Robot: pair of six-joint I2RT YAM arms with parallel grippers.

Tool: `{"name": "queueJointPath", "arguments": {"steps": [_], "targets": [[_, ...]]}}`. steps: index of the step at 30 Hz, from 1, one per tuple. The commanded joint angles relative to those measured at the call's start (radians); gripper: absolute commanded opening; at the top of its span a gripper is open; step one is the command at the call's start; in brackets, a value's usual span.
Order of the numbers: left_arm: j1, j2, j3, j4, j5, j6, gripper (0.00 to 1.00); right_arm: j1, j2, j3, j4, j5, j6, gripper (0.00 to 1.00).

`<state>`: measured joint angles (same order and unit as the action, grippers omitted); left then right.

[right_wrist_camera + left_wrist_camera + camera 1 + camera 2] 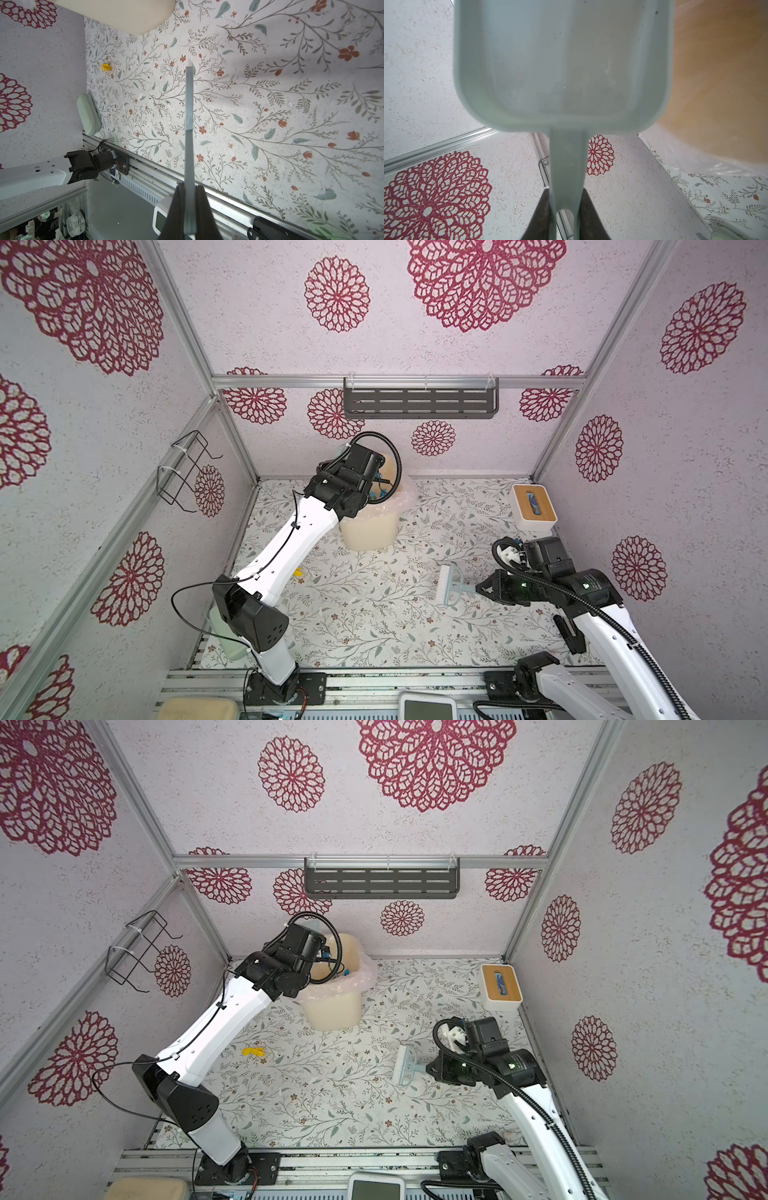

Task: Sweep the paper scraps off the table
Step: 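Tip the teal dustpan over the bin with the left gripper, then lower dustpan by the yellow scrap with the left while the right brings the brush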

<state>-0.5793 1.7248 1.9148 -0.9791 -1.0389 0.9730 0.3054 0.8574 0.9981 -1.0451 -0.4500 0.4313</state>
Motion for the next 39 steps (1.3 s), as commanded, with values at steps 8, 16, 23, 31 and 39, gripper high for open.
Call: {"name": "queueJointPath", "arguments": {"steps": [8,16,23,31,39], "targets": [[-0.015,-0.034,0.041,-0.071,0.032,-0.213,0.00,-0.005,-0.020,-0.010,0.031,-0.011,0.033,0.00],[-0.055,-0.106,0.083,-0.191,0.305,-0.626,0.00,0.020,-0.035,-0.087,0.149,-0.065,0.114,0.00],[-0.054,-0.330,-0.156,-0.096,0.512,-0.855,0.00,0.204,-0.034,-0.173,0.380,0.021,0.281,0.00],[-0.018,-0.498,-0.316,-0.125,0.669,-0.983,0.00,0.462,0.097,-0.240,0.760,0.131,0.434,0.00],[0.069,-0.613,-0.433,-0.127,0.843,-1.071,0.00,0.624,0.380,-0.210,1.174,0.130,0.503,0.00]]}}
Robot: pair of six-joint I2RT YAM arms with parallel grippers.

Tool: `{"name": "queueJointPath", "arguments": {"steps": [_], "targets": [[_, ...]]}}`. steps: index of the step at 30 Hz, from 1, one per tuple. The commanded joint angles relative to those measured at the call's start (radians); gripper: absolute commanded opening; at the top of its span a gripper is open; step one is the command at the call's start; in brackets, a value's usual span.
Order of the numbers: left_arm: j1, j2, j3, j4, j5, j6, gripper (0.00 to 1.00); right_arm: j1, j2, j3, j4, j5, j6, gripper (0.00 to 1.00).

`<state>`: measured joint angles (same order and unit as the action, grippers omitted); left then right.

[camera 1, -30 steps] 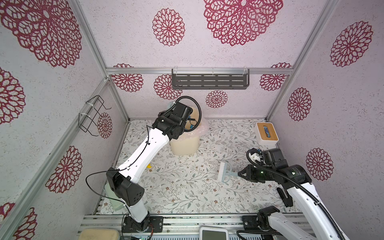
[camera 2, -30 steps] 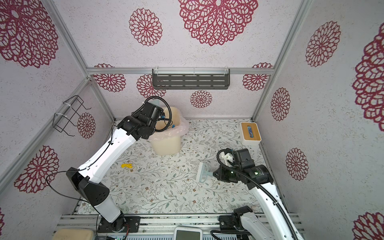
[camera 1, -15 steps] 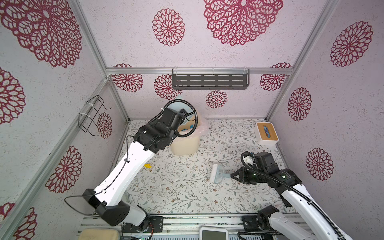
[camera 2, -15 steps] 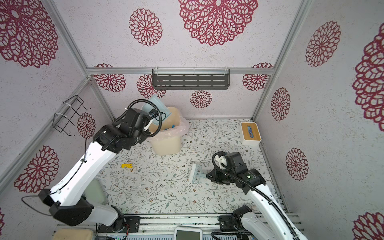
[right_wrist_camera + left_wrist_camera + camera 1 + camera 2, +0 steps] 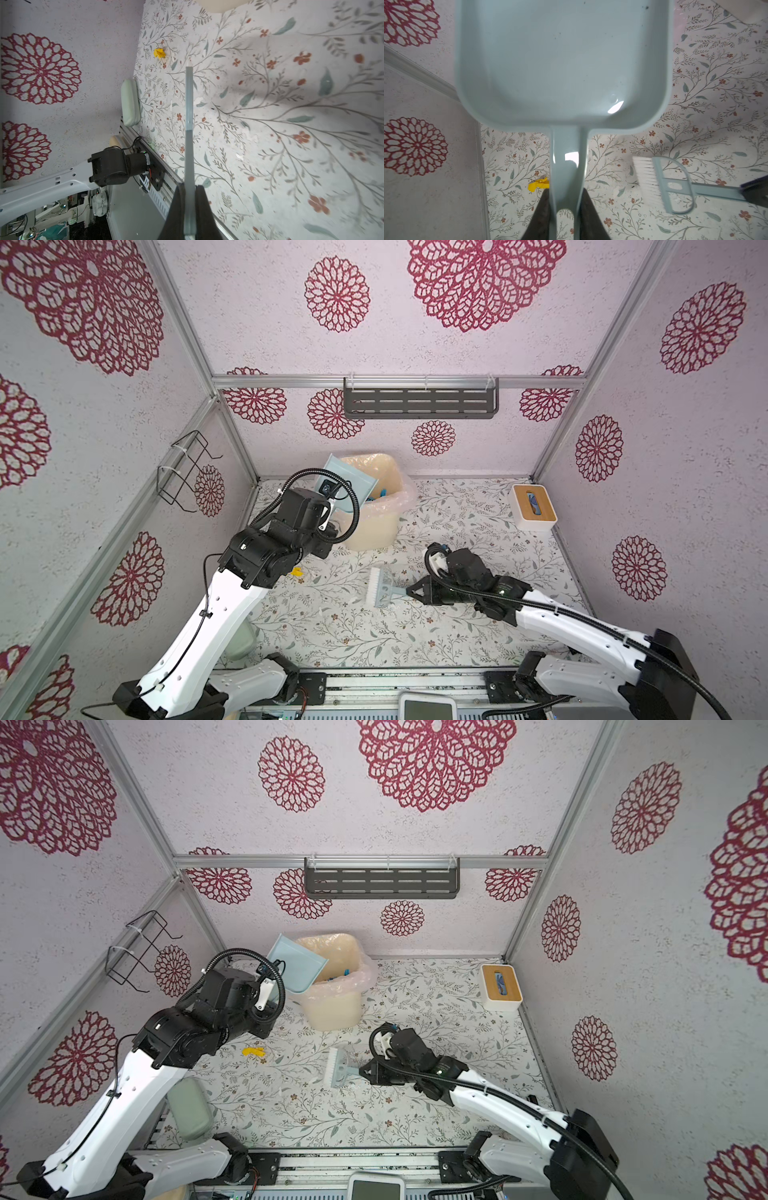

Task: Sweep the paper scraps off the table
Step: 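Lower dustpan by the yellow scrap with the left while the right brings the brush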

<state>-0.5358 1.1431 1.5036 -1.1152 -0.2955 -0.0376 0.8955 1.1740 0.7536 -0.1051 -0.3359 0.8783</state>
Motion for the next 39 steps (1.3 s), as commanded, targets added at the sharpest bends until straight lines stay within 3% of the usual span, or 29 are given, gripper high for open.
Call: {"name": "queueJointPath", "arguments": {"steps": [1,8,22,28,39], "targets": [[0.037,-0.041,-0.031,0.010,0.112,-0.065,0.00,0.045,0.098,0.046,0.275,0.014,0.064,0.00],[0.096,-0.082,-0.067,-0.005,0.183,-0.065,0.00,0.104,0.371,0.141,0.601,-0.014,0.186,0.00],[0.170,-0.115,-0.079,-0.048,0.257,0.011,0.00,0.160,0.841,0.449,0.921,0.023,0.431,0.00],[0.186,-0.109,-0.071,-0.066,0.269,0.030,0.00,0.184,0.979,0.607,0.860,0.076,0.476,0.00],[0.196,-0.121,-0.097,-0.049,0.283,0.024,0.00,0.207,1.102,0.824,0.626,0.177,0.555,0.00]]}}
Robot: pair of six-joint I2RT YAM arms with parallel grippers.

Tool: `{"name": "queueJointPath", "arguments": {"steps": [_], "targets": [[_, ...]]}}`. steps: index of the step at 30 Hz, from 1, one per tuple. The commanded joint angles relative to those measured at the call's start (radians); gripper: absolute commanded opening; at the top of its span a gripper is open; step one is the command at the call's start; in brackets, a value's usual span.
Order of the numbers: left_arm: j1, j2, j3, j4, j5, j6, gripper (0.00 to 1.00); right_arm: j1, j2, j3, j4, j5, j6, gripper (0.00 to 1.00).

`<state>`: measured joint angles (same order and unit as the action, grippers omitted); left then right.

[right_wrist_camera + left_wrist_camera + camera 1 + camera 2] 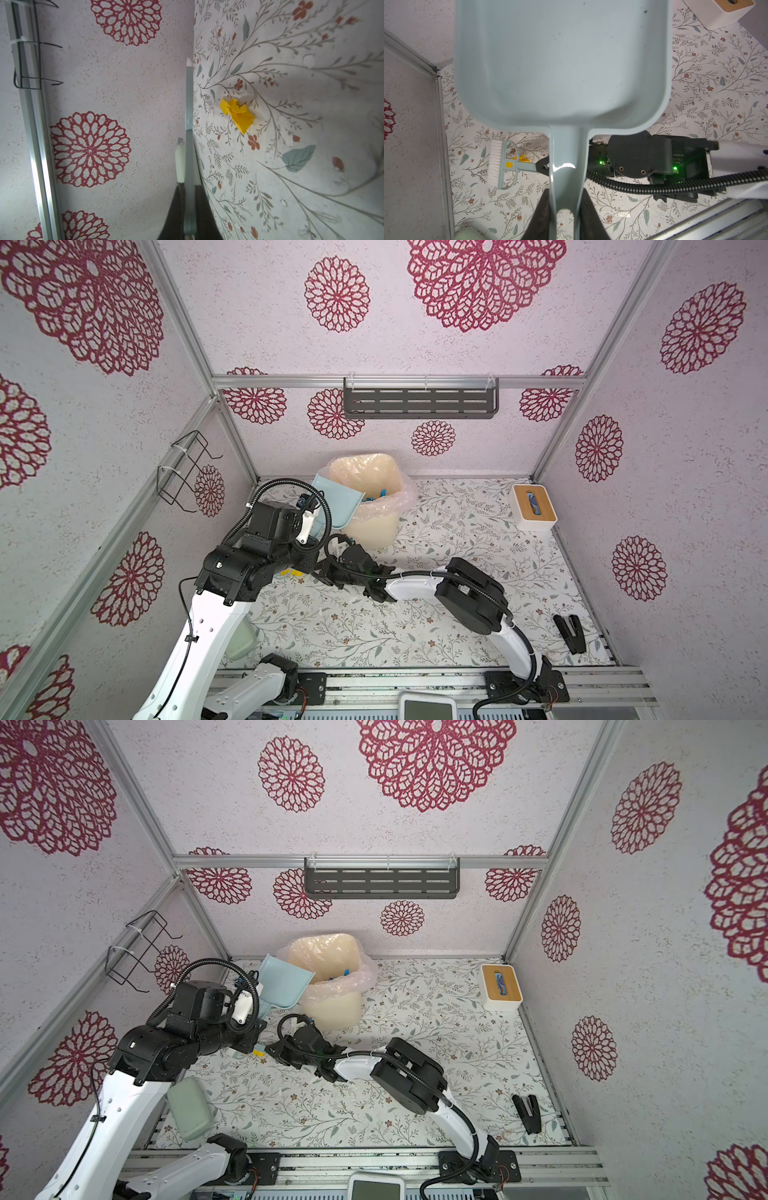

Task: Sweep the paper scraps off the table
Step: 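Lower dustpan by the yellow scrap with the left while the right brings the brush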

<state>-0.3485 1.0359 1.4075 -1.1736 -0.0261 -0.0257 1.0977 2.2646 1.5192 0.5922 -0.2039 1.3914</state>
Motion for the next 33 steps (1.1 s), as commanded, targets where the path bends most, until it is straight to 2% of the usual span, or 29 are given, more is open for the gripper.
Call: {"name": "queueJointPath", "arguments": {"steps": [1,9,15,20,26,30,33], "targets": [[0.009,-0.017,0.000,0.007,0.010,0.013,0.00,0.005,0.021,0.073,-0.094,0.050,0.049,0.00],[0.011,-0.014,0.017,-0.008,0.009,0.008,0.00,0.003,0.052,0.134,-0.165,0.061,0.092,0.00],[0.009,0.000,0.051,-0.018,0.016,0.003,0.00,-0.020,-0.037,0.002,-0.187,0.013,0.076,0.00],[0.009,0.012,0.061,-0.014,0.029,-0.009,0.00,-0.042,-0.209,-0.265,-0.184,-0.011,0.063,0.00],[0.008,0.019,0.067,-0.012,0.034,-0.016,0.00,-0.068,-0.492,-0.597,-0.280,0.003,0.031,0.00],[0.006,0.027,0.074,-0.014,0.039,-0.020,0.00,-0.074,-0.694,-0.725,-0.421,0.037,0.006,0.00],[0.005,0.028,0.072,-0.011,0.049,-0.025,0.00,-0.074,-0.797,-0.709,-0.521,0.056,-0.051,0.00]]}}
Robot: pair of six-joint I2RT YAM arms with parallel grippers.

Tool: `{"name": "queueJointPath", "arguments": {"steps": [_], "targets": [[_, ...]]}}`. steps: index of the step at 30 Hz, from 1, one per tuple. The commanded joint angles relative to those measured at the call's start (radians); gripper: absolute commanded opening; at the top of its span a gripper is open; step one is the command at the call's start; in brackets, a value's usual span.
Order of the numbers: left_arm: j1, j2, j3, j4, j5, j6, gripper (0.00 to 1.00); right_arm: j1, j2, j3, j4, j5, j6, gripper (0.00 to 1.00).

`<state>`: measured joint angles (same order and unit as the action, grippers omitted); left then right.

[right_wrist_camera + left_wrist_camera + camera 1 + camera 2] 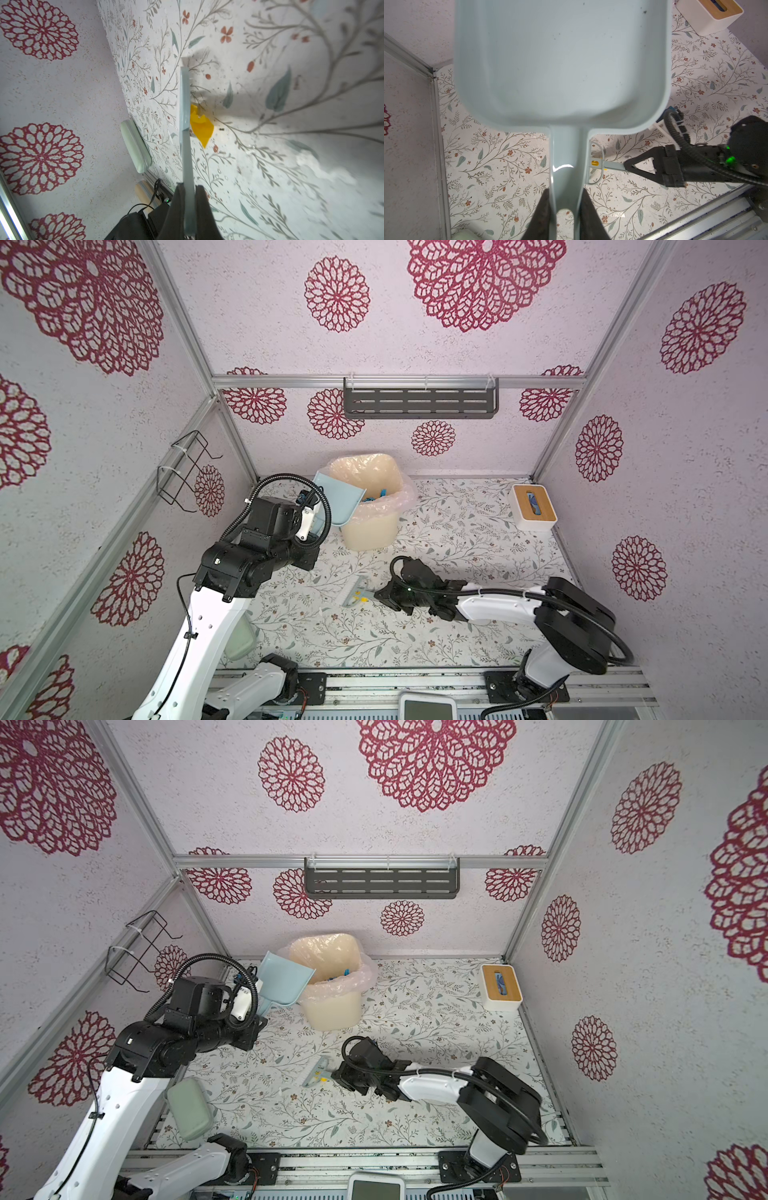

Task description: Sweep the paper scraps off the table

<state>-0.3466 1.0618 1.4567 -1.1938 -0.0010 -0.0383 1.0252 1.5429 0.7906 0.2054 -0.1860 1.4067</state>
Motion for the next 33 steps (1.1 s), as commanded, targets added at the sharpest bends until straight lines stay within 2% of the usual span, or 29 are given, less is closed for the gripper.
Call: {"name": "queueJointPath", "arguments": {"steps": [1,7,13,16,21,33], "targets": [[0.001,0.004,0.022,0.010,0.027,-0.014,0.00,-0.002,-0.086,0.040,-0.148,0.035,-0.088,0.00],[-0.021,0.016,0.013,0.008,0.035,-0.030,0.00,0.010,0.026,0.226,-0.169,-0.070,-0.223,0.00],[-0.071,0.030,-0.005,0.007,0.034,-0.066,0.00,0.003,0.152,0.279,-0.149,-0.175,-0.291,0.00],[-0.096,0.035,-0.027,0.012,0.033,-0.087,0.00,0.000,0.164,0.259,-0.174,-0.184,-0.324,0.00],[-0.130,0.015,-0.056,0.014,0.038,-0.118,0.00,-0.032,0.123,0.188,-0.219,-0.183,-0.345,0.00],[-0.251,-0.041,-0.124,-0.060,0.028,-0.190,0.00,-0.176,-0.148,0.039,-0.637,-0.201,-0.523,0.00]]}}
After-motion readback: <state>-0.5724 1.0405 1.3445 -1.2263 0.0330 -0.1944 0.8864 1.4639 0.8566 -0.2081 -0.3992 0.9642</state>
